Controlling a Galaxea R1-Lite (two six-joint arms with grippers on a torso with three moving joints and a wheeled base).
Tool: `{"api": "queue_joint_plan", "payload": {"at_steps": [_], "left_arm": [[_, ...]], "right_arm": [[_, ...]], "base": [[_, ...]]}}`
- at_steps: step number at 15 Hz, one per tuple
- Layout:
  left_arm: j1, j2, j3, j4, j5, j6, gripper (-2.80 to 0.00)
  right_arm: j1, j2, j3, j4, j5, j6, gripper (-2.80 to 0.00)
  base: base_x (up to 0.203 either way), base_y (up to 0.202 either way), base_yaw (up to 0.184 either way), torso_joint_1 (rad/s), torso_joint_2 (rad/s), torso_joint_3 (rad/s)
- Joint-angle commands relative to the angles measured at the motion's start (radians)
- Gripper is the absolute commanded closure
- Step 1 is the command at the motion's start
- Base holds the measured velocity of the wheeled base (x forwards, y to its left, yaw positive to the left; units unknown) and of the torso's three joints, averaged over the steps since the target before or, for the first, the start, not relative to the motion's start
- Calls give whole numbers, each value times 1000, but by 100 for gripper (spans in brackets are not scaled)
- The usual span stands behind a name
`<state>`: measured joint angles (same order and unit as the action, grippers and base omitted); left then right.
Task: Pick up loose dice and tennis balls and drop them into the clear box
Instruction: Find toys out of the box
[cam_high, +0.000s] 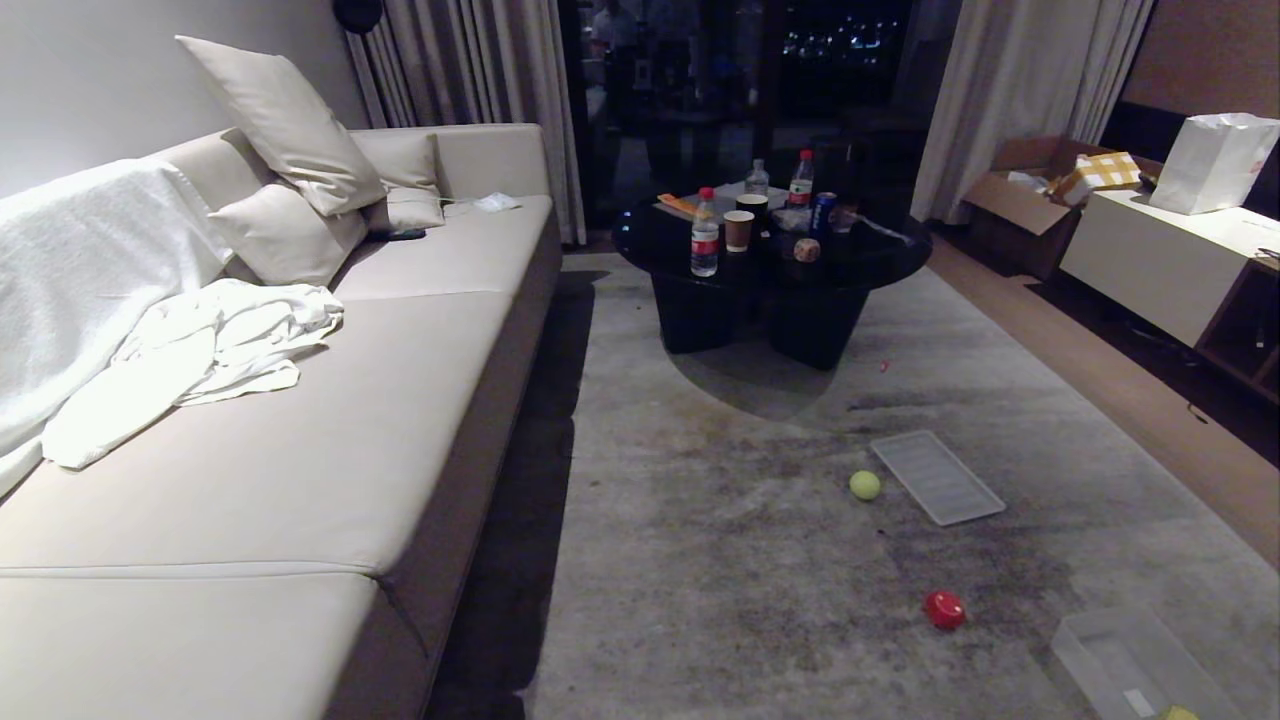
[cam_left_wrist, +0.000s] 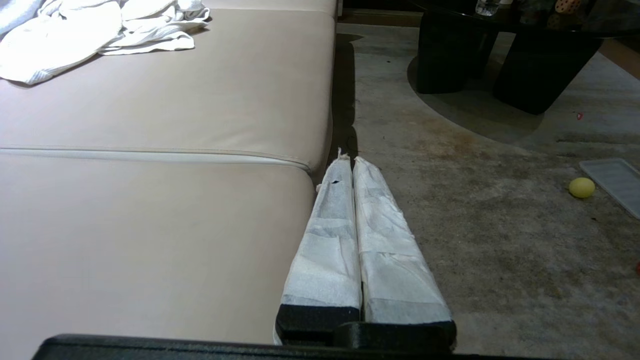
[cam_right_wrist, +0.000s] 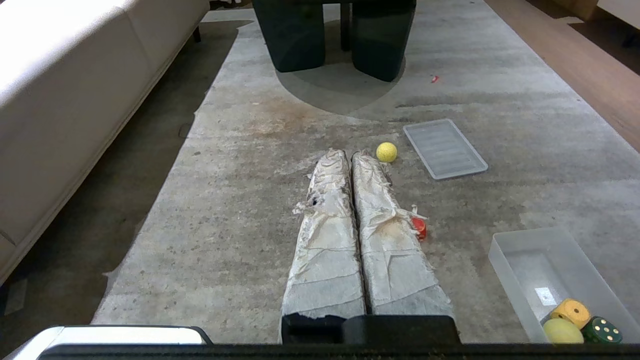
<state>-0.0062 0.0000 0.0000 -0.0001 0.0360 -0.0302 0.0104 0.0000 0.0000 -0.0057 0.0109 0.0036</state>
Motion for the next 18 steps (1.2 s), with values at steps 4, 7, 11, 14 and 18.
{"api": "queue_joint_plan", "payload": {"at_steps": [4, 7, 11, 14, 18], "left_arm": [[0, 2, 2, 0, 1, 0, 0], [0, 2, 2, 0, -7, 11, 0], [0, 2, 2, 0, -5, 10, 0], [0, 2, 2, 0, -4, 10, 0], [0, 2, 2, 0, -7, 14, 0]], "right_arm": [[0, 2, 3, 0, 1, -1, 0], [0, 2, 3, 0, 1, 1, 0], [0, 2, 3, 0, 1, -3, 0], [0, 2, 3, 0, 1, -1, 0], [0, 2, 3, -1, 1, -1, 0]], "base": [[0, 0, 0, 0, 0, 0], [0, 0, 0, 0, 0, 0], [0, 0, 0, 0, 0, 0], [0, 0, 0, 0, 0, 0], [0, 0, 0, 0, 0, 0]]}}
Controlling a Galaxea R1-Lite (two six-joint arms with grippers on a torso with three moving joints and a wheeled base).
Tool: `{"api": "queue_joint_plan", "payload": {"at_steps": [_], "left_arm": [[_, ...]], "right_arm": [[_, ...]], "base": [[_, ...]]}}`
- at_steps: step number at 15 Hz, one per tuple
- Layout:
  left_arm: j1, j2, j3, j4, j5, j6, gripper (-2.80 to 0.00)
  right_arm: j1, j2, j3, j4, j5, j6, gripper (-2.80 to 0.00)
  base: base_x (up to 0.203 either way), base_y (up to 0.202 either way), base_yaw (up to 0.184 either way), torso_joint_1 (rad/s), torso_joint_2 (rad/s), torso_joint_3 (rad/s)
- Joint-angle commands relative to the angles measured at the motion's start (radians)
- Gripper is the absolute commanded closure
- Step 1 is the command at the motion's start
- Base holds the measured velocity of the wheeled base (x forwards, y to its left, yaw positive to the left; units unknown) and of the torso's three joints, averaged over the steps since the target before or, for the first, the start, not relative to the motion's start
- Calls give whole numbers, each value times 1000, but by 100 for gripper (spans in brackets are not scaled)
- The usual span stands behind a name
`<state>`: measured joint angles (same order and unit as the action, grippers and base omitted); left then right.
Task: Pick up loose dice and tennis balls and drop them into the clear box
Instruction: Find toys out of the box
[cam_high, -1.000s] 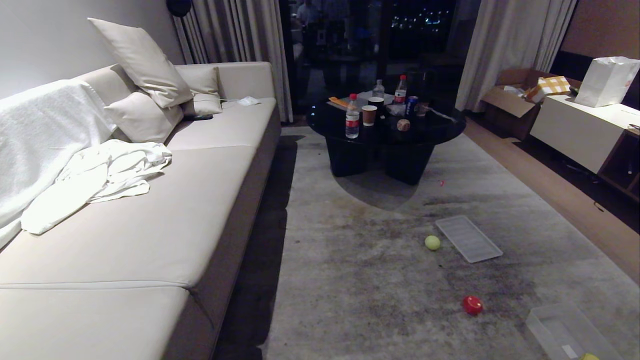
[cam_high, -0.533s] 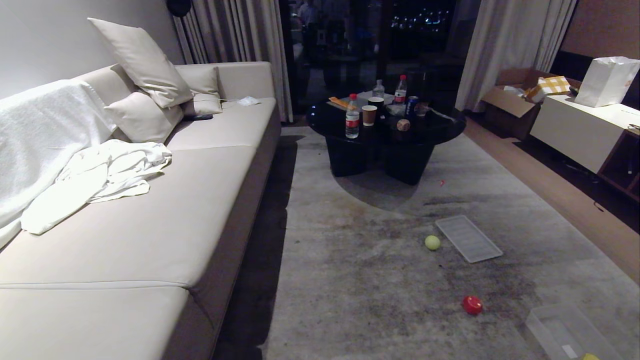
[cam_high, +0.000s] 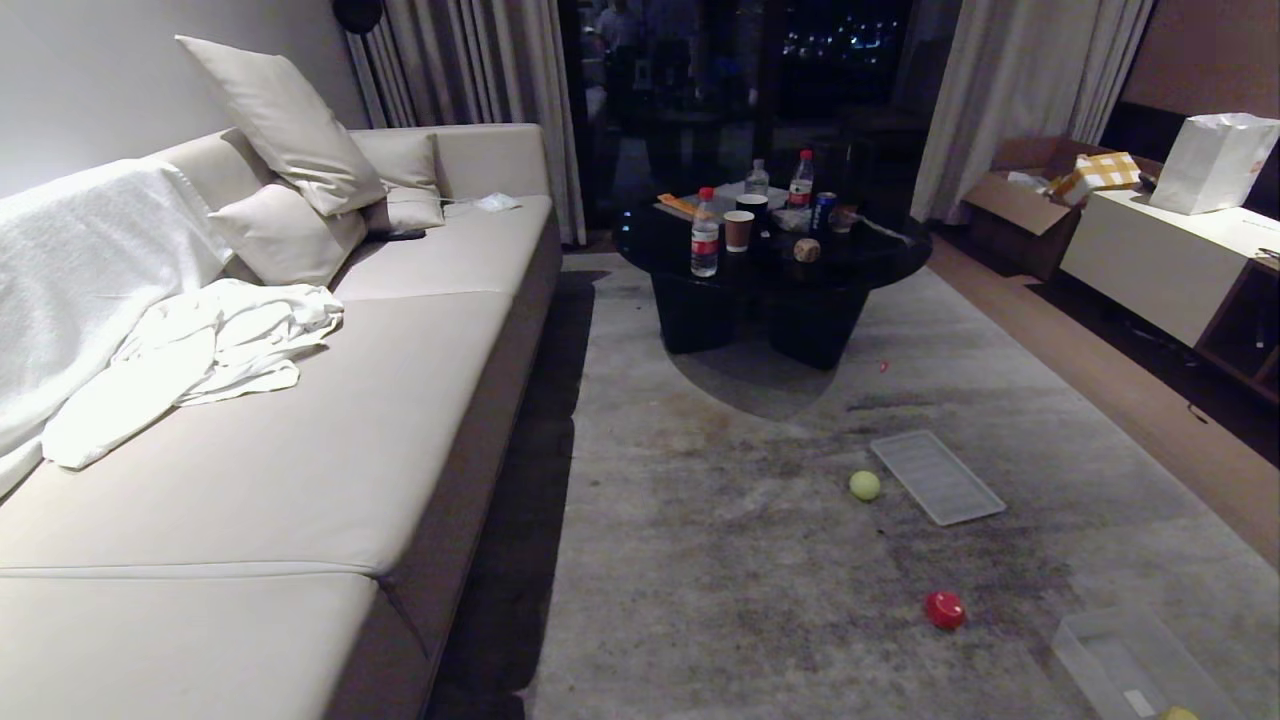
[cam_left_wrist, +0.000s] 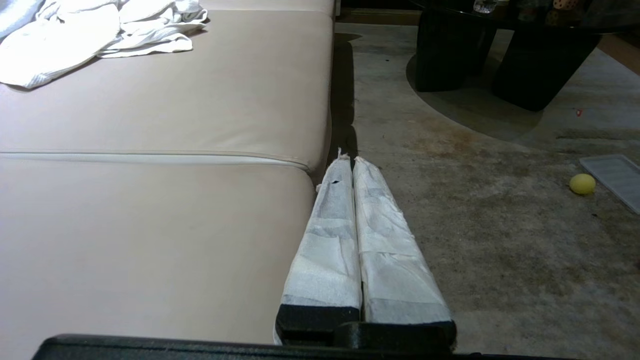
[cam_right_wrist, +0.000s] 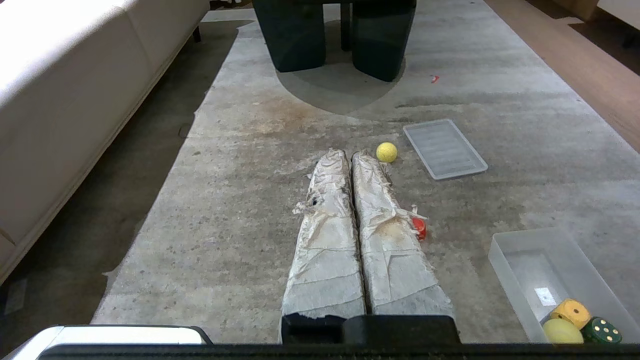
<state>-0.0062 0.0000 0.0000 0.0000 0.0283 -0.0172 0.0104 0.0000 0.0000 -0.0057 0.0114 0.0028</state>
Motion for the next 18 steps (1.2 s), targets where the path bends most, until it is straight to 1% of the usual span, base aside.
{"api": "queue_joint_plan", "payload": {"at_steps": [1, 9, 18], "left_arm": [[0, 2, 2, 0, -1, 2, 0], [0, 2, 2, 0, -1, 3, 0], [0, 2, 2, 0, -1, 0, 0]], "right_arm": [[0, 2, 3, 0, 1, 0, 0], [0, 2, 3, 0, -1, 3, 0], [0, 2, 3, 0, -1, 2, 0]], "base": [[0, 0, 0, 0, 0, 0], [0, 0, 0, 0, 0, 0], [1, 8, -142, 1, 2, 1]]}}
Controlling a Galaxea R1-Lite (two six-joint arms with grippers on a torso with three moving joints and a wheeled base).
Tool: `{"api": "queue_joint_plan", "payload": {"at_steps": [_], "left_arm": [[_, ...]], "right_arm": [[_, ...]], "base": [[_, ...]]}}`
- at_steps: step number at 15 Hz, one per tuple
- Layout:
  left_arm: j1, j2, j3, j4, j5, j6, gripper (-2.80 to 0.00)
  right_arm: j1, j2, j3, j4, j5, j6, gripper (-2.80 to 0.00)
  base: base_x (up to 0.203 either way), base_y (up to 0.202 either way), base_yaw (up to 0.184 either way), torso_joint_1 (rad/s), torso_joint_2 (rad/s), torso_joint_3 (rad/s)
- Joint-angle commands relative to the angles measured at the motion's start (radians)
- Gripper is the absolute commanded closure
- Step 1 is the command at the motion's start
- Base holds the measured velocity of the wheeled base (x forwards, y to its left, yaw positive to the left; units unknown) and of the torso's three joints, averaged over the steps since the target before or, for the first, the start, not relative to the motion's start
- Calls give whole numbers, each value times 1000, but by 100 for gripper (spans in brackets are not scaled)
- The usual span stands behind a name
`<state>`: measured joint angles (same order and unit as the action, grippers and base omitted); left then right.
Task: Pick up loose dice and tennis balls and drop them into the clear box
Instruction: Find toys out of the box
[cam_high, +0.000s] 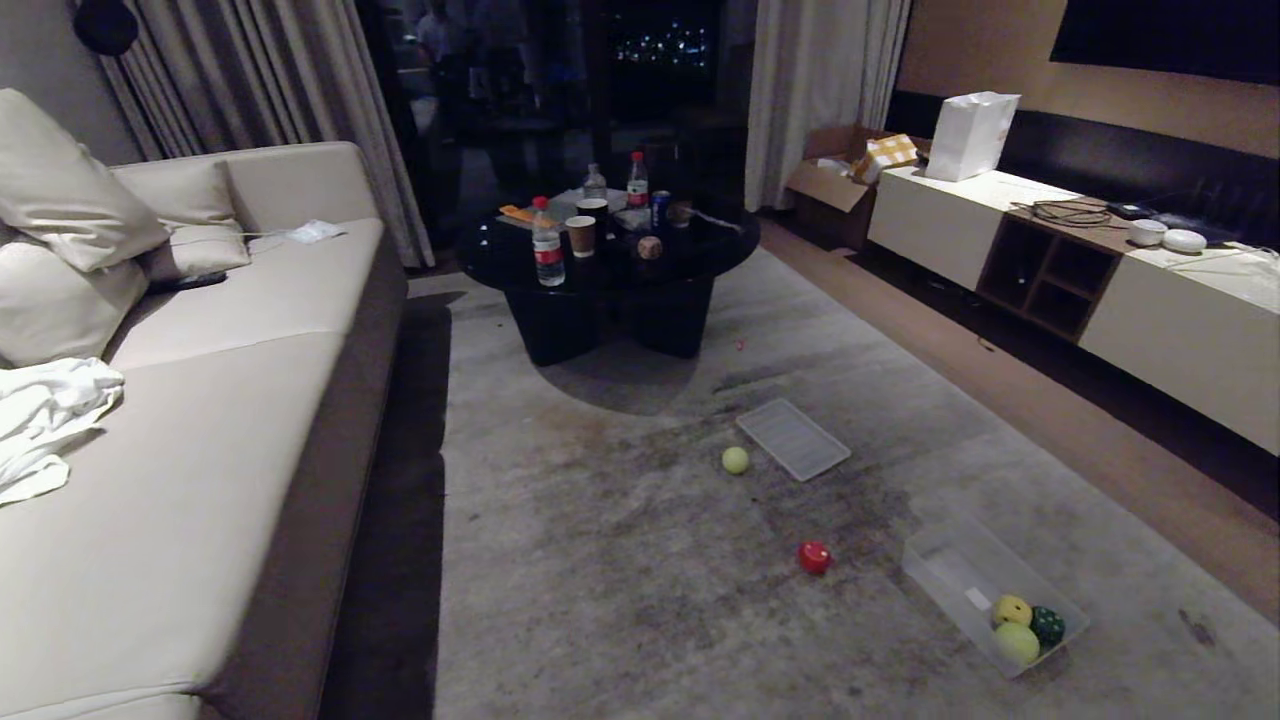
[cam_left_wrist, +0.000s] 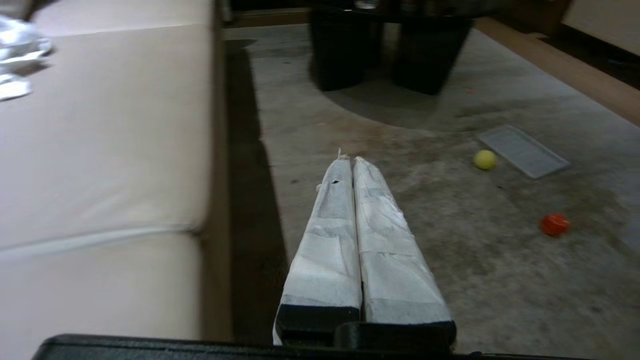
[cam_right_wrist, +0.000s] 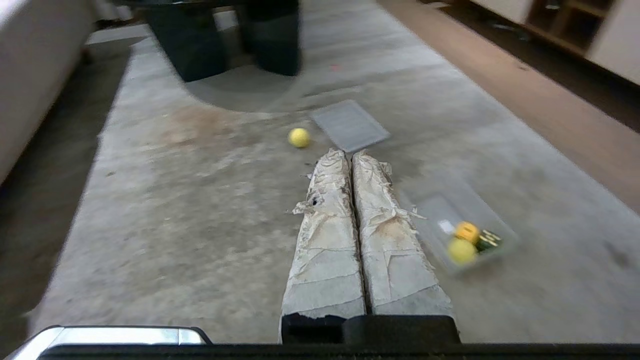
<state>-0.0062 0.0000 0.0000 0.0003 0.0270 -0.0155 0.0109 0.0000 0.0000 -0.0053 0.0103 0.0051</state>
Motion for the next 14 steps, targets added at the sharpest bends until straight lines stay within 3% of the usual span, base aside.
{"api": "queue_joint_plan", "payload": {"at_steps": [1, 6, 14], "left_arm": [[0, 2, 2, 0, 2, -1, 0], [0, 2, 2, 0, 5, -4, 0], [0, 2, 2, 0, 5, -3, 0]], "right_arm": [[0, 2, 3, -1, 0, -1, 0], [0, 2, 3, -1, 0, -1, 0], [0, 2, 3, -1, 0, -1, 0]], "base": [[-1, -2, -57, 2, -1, -2], [0, 0, 0, 0, 0, 0], [173, 0, 0, 2, 3, 4]]}}
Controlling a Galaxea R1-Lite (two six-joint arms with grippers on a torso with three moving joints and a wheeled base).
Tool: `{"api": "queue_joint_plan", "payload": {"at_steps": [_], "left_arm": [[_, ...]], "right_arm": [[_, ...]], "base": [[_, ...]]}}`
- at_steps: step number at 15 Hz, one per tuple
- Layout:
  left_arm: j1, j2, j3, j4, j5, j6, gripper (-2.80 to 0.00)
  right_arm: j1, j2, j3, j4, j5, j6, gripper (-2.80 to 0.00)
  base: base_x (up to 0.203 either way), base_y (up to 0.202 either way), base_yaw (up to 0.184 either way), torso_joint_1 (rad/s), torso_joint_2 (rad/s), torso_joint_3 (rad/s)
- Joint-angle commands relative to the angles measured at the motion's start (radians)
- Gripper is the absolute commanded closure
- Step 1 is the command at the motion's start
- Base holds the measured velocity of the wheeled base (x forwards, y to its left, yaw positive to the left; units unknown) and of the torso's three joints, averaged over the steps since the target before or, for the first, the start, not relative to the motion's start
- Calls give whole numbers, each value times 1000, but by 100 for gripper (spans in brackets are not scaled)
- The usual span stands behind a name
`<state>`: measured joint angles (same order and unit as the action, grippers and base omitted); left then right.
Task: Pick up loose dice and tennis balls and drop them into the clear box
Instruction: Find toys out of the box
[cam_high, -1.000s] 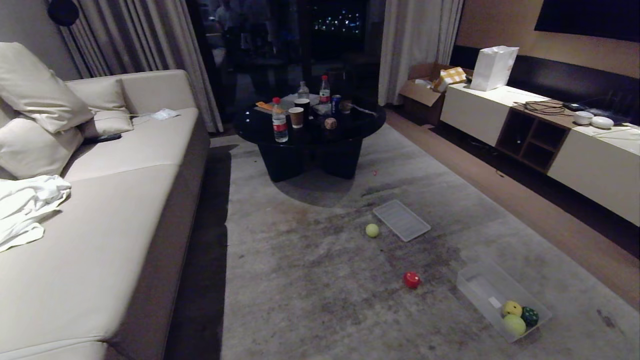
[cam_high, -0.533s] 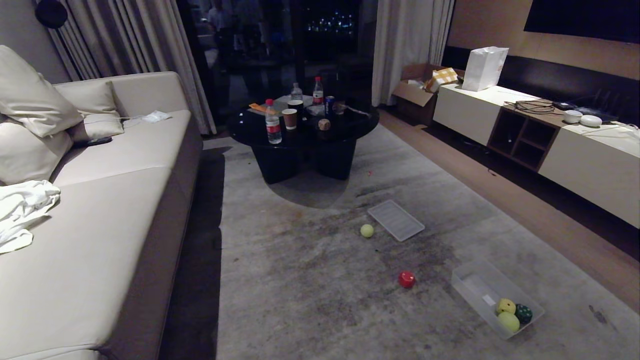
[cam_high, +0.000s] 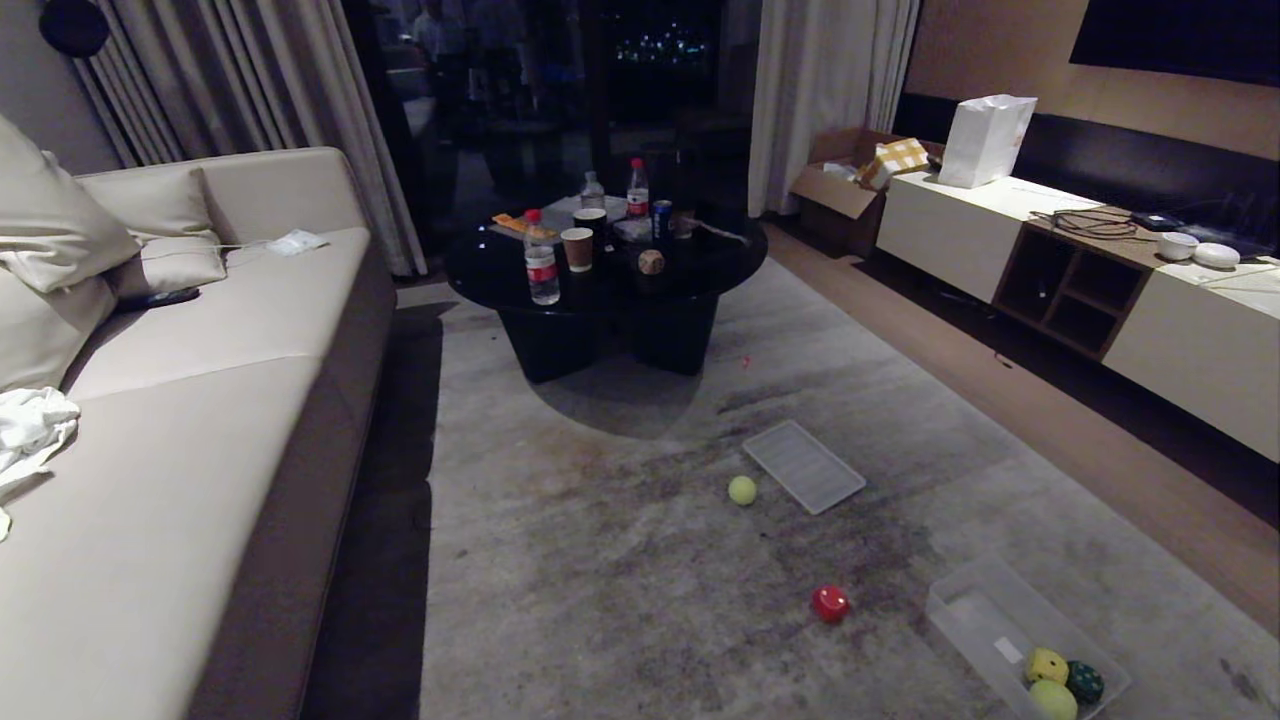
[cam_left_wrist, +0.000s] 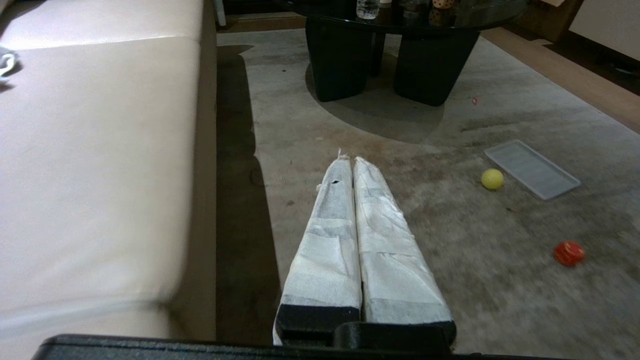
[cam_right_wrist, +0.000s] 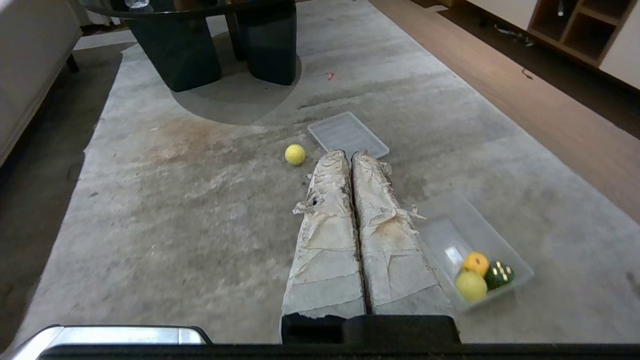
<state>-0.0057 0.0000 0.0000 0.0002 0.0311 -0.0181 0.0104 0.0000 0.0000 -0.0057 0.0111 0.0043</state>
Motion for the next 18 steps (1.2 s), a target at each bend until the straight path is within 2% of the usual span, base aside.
{"api": "queue_joint_plan", "payload": {"at_steps": [1, 5, 15, 18], "left_arm": [[0, 2, 2, 0, 1, -2, 0], [0, 2, 2, -2, -2, 0, 0], [0, 2, 2, 0, 1, -3, 0], [0, 2, 2, 0, 1, -2, 0]], "right_arm": [[0, 2, 3, 0, 1, 0, 0], [0, 2, 3, 0, 0, -1, 0], [0, 2, 3, 0, 0, 0, 0], [0, 2, 3, 0, 0, 0, 0]], "base": [[192, 0, 3, 3, -6, 2], [137, 0, 1, 5, 5, -1], [0, 0, 0, 0, 0, 0], [0, 0, 0, 2, 3, -136]]}}
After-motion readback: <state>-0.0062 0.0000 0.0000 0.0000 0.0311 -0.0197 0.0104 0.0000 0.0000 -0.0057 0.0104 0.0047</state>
